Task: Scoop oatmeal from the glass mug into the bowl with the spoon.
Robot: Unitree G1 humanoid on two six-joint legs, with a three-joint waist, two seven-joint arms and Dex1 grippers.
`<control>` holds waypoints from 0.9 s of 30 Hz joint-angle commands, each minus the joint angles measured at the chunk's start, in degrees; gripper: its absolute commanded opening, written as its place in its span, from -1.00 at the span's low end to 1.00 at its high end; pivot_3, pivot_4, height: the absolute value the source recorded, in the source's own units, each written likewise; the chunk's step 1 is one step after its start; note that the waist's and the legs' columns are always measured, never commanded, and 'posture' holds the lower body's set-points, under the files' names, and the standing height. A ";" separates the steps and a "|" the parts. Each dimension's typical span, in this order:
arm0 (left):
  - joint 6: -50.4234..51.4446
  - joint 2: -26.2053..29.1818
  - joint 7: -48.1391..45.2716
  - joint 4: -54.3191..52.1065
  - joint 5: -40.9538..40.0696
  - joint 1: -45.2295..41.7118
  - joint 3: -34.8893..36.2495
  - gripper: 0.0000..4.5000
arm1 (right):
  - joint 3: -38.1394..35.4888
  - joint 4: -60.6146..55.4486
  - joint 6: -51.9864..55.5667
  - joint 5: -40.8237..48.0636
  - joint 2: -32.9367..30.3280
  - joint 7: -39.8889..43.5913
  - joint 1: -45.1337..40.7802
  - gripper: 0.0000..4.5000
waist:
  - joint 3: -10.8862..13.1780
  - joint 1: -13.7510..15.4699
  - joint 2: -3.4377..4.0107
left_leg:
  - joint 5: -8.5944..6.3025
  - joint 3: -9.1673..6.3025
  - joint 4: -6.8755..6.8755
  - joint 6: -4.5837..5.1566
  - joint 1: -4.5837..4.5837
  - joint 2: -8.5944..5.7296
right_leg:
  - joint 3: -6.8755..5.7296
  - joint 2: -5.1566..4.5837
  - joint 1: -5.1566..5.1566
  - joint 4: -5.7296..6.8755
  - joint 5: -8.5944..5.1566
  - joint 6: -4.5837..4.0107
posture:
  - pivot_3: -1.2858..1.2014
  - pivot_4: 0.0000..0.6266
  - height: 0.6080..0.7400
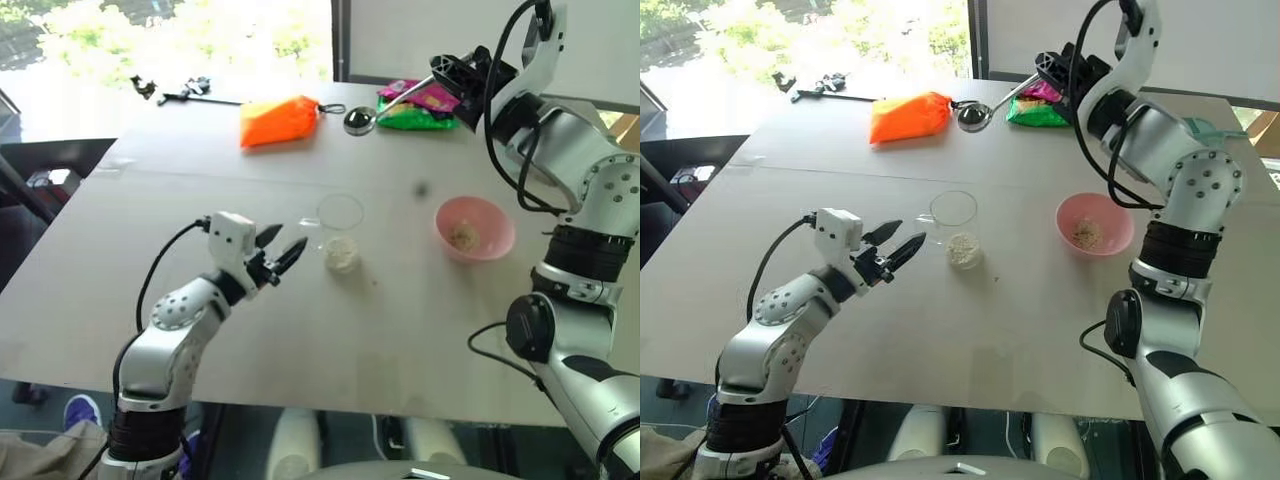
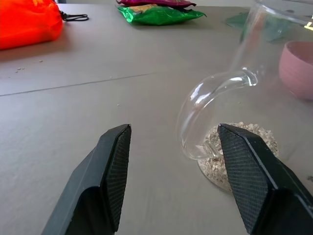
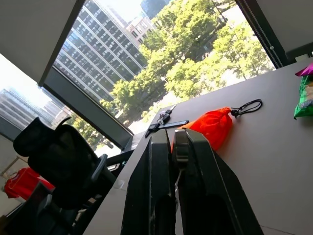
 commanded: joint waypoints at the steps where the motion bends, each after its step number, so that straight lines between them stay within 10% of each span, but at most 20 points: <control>1: -2.88 -1.30 1.01 0.24 2.10 -1.20 -1.15 0.30 | -1.30 -3.80 -0.76 2.45 -0.33 -1.21 0.07 -1.00 | 0.00 0.00 0.00 | 0.00 0.00 0.00 0.00 0.00 0.00 | 0.00 0.00 0.00 -0.01 0.00 0.00 | 0.03 -0.52 1.00; 8: -3.96 -4.52 2.99 0.58 4.13 -2.34 -2.35 0.30 | -1.00 -5.01 -1.17 3.93 -0.55 -2.61 1.43 -1.00 | 0.00 0.01 0.01 | 0.00 -0.01 0.00 0.00 -0.01 0.00 | 0.02 0.00 0.00 -0.02 0.00 0.00 | 0.03 -0.52 1.00; 16: -3.27 -7.76 6.59 0.69 6.14 -4.15 -2.52 -0.96 | -0.12 -5.31 -1.31 3.93 -0.70 -2.31 2.01 -1.00 | 0.01 -0.02 0.02 | 0.00 -0.01 -0.01 0.01 -0.01 0.00 | 0.02 0.00 0.00 -0.02 0.00 0.00 | 0.03 -0.52 1.00; 27: -3.66 -9.37 9.37 0.63 6.96 -5.60 -1.86 -0.96 | 1.07 -7.36 -0.03 4.94 -2.65 -0.10 2.48 -1.00 | 0.01 0.02 0.03 | 0.00 -0.04 -0.01 0.01 -0.05 0.00 | 0.01 0.00 -0.01 -0.05 0.00 0.01 | 0.03 -0.52 1.00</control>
